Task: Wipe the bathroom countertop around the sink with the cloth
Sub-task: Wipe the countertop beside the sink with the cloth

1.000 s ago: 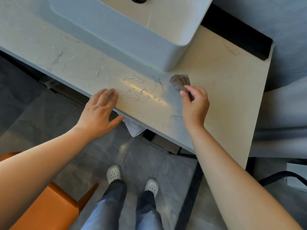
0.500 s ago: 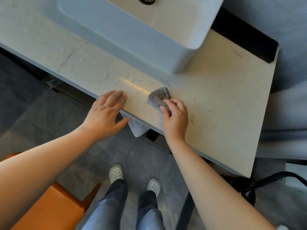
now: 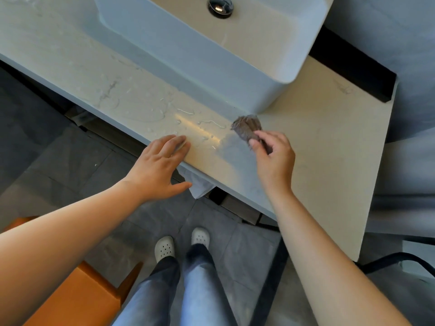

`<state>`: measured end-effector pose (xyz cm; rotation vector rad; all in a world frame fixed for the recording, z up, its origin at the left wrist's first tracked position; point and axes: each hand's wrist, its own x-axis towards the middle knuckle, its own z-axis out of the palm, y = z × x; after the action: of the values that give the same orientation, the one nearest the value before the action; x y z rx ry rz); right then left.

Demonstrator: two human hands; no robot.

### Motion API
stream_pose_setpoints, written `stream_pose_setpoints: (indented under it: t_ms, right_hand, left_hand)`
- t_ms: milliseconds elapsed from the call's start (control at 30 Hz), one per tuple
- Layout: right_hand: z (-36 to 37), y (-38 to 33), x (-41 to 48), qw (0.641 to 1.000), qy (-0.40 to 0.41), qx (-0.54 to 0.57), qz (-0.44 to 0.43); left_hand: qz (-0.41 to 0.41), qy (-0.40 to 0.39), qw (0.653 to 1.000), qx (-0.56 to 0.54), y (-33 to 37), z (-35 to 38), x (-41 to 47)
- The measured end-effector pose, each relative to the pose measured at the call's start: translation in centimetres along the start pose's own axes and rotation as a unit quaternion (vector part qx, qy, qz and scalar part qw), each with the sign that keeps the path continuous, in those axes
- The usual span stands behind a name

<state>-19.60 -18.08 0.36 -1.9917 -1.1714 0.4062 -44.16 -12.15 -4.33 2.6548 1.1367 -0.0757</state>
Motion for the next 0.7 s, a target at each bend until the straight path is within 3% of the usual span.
stream_pose_setpoints:
  t_ms: [300,700]
  right_hand:
    - [3.4,2.5,6.4,0.997,-0.008,-0.051,-0.052]
    - [6.9,2.3,5.4,0.995,-0.001,-0.061,-0.076]
  left_hand:
    - [-0.019,0.009,1.0,-0.01,0.5,0.3,0.2]
    - [-0.03,0.024,0.998,-0.049,0.6,-0.1,0.3]
